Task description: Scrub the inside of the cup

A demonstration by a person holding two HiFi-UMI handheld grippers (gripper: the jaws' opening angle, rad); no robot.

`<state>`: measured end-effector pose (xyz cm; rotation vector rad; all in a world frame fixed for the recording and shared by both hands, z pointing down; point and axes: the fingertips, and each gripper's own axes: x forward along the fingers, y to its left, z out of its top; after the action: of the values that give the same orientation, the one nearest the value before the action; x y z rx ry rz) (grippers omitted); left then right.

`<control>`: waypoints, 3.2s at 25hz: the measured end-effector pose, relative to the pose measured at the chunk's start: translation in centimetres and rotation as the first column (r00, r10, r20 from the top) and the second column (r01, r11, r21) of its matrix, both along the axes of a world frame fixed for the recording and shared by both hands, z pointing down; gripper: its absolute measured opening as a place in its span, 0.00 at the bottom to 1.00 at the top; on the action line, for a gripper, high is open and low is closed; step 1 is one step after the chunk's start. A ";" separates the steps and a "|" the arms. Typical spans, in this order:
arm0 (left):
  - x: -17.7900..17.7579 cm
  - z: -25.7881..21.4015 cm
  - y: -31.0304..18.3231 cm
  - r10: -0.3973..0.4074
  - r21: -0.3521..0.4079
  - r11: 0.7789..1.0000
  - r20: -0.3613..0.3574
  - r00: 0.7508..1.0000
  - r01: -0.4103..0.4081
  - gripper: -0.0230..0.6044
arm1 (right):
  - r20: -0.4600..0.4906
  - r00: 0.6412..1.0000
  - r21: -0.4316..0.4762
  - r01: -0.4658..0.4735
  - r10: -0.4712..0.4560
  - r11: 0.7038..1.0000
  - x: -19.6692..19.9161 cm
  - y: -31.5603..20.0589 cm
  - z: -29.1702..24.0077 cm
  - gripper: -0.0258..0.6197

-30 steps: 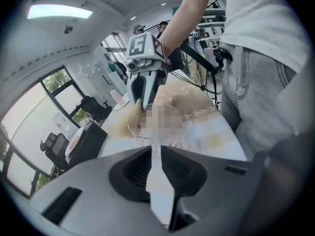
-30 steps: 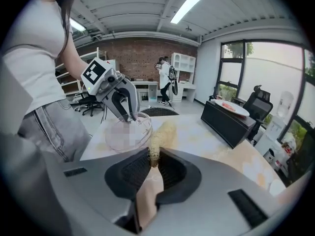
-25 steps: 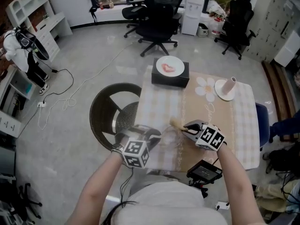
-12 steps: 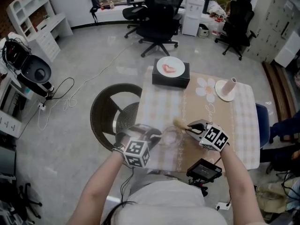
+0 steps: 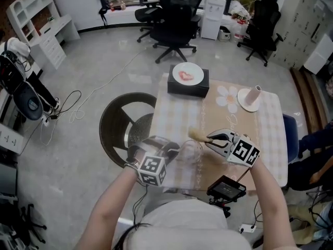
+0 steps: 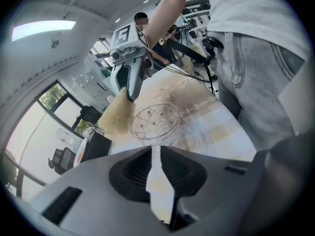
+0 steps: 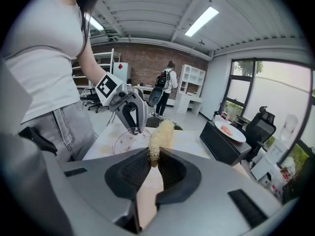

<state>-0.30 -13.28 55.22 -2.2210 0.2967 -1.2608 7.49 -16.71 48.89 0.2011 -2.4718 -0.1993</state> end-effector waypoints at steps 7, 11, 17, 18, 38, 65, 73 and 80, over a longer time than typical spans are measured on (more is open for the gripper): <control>0.3 -0.5 0.2 0.038 0.052 0.998 0.047 0.998 -0.040 0.13 | -0.158 0.978 0.055 0.146 -0.136 0.988 0.1 0.1 0.7 0.11; 0.6 -0.8 0.2 0.056 0.082 0.995 0.071 0.996 -0.062 0.13 | -0.250 0.945 0.048 0.228 -0.210 0.972 -0.2 0.0 1.3 0.11; 0.8 -0.5 0.3 0.079 0.103 0.991 0.093 0.993 -0.088 0.13 | -0.302 0.926 -0.008 0.232 -0.224 0.973 -0.7 -0.7 3.7 0.11; 0.8 -0.5 0.3 0.082 0.106 0.990 0.096 0.992 -0.092 0.13 | -0.307 0.926 -0.021 0.224 -0.219 0.974 -0.6 -0.8 4.2 0.11; 1.0 -0.9 0.4 0.097 0.170 0.979 0.117 0.988 -0.116 0.13 | -0.201 0.971 -0.044 0.124 -0.131 0.991 -0.1 -1.7 3.1 0.11; 1.3 -1.0 0.3 0.113 0.215 0.966 0.153 0.982 -0.144 0.13 | -0.566 0.704 0.009 0.526 -0.430 0.850 -1.9 -0.5 2.7 0.11; 1.3 -0.9 0.0 0.112 0.244 0.958 0.156 0.981 -0.148 0.13 | -0.615 0.656 -0.079 0.502 -0.438 0.861 -1.8 -2.1 6.0 0.11; 1.2 -1.1 0.1 0.113 0.255 0.955 0.163 0.980 -0.153 0.13 | -0.585 0.699 -0.069 0.463 -0.412 0.883 -1.7 -2.7 5.4 0.11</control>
<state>0.92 -13.19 54.10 -1.8787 0.2389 -1.2257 5.77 -19.43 54.29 -0.3837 -1.8428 -0.4922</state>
